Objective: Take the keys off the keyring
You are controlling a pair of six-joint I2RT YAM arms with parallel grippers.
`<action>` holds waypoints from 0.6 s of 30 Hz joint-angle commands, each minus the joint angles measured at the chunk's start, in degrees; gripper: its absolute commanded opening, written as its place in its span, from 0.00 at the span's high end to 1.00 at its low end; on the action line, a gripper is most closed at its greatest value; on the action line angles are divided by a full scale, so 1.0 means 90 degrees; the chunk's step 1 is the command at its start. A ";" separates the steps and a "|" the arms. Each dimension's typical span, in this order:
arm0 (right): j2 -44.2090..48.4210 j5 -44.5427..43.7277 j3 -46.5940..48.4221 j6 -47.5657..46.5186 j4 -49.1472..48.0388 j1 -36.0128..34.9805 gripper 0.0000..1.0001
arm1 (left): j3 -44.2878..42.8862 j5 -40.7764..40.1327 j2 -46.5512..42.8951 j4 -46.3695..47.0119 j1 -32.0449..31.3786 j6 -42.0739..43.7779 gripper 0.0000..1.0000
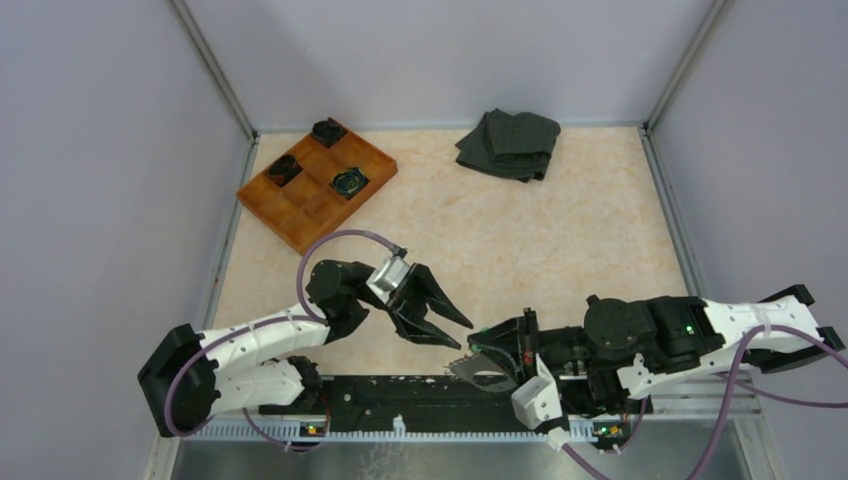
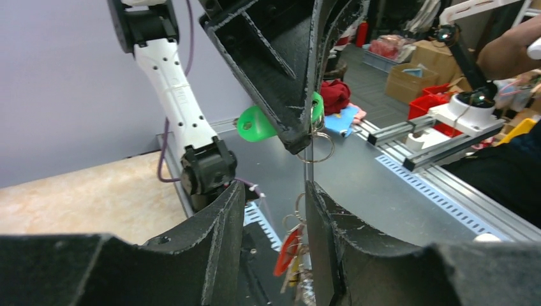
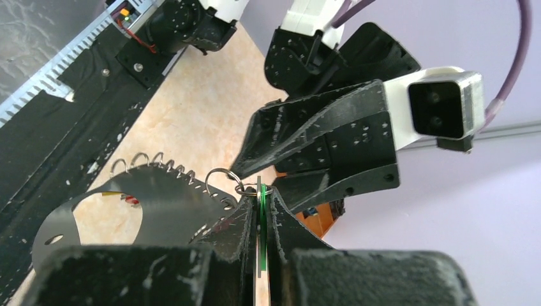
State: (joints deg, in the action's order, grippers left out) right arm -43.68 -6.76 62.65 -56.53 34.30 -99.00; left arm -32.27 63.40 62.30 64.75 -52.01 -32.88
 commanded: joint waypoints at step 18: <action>-0.0030 -0.1361 -0.0527 -0.0950 -0.1407 -0.0103 1.00 | 0.0303 -0.0318 0.0073 -0.0183 -0.0354 -0.0329 0.50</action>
State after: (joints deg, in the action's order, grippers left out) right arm -44.05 -15.25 57.67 -63.92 27.29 -99.22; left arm -30.85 61.52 64.01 63.88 -54.85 -36.93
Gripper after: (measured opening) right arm 0.018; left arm 0.528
